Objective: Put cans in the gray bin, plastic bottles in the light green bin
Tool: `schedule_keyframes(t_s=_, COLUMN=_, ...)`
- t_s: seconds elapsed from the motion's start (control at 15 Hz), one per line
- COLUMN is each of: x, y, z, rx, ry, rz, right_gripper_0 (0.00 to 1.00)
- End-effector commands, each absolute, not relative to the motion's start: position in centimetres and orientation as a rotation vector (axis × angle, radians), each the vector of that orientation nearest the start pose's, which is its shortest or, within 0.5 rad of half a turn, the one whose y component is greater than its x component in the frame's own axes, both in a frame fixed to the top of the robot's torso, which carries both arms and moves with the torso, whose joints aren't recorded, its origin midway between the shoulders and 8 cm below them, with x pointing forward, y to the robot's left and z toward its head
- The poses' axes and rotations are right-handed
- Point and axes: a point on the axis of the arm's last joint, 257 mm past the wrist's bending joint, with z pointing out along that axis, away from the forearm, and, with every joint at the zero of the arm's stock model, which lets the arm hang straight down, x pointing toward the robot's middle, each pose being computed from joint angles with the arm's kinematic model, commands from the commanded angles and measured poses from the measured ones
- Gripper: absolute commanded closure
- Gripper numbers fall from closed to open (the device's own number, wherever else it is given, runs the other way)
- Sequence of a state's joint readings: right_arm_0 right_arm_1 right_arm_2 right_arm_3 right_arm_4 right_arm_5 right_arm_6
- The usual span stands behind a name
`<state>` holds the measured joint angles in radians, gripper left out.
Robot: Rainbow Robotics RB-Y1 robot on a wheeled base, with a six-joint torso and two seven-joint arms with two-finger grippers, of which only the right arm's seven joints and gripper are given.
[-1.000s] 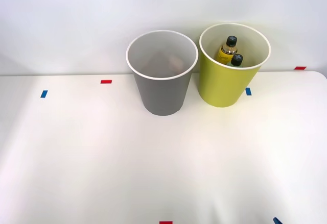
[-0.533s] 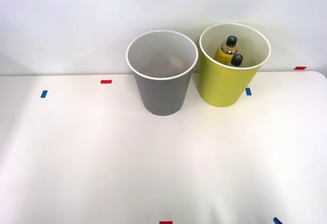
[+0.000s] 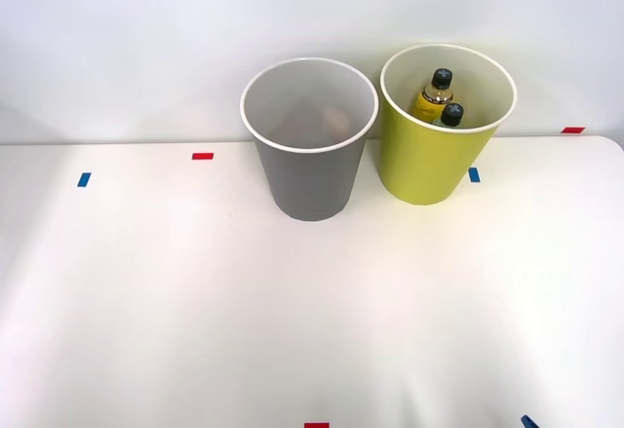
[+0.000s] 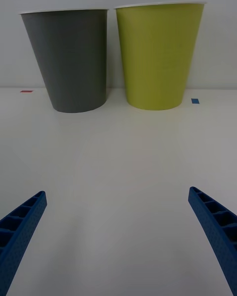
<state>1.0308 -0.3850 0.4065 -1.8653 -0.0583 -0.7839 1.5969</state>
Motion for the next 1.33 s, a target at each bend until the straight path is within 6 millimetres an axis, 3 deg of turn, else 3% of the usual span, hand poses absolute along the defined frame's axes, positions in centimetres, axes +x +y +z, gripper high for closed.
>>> schedule_keyframes(t_s=0.07, x=18.52, y=-19.09, z=-28.1, rx=-0.148, ry=1.569, rz=0.154, right_gripper_0=0.0)
schedule_keyframes(t_s=1.33, x=18.52, y=-19.09, z=-28.1, rx=-0.148, ry=1.569, rz=0.154, right_gripper_0=0.0)
